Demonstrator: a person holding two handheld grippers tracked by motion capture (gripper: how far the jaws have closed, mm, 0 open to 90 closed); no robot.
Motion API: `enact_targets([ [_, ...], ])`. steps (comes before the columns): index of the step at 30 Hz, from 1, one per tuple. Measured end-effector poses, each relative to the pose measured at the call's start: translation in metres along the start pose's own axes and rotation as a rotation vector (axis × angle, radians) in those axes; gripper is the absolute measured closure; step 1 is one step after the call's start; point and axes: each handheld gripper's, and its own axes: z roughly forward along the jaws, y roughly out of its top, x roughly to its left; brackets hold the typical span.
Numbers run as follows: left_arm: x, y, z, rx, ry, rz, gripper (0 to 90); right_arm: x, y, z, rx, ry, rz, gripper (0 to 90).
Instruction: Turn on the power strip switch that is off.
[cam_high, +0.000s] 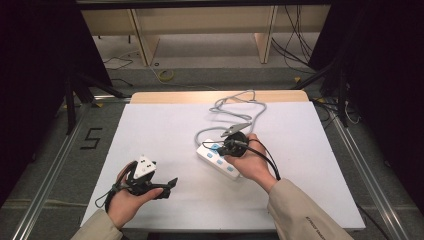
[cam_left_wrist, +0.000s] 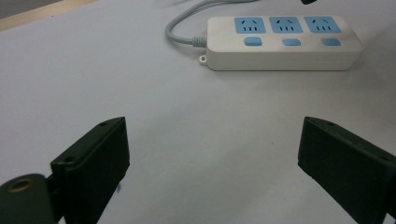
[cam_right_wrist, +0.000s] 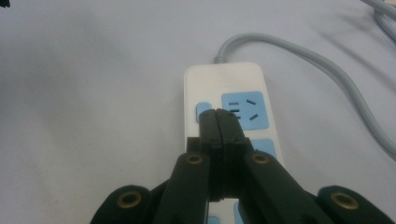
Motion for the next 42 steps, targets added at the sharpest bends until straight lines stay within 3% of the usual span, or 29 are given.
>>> enact_targets([
  [42,-0.001,0.001,0.001,0.004,-0.008,0.002,9.6,0.002,0.024,0.020,0.071,-0.012,-0.020,90.0],
])
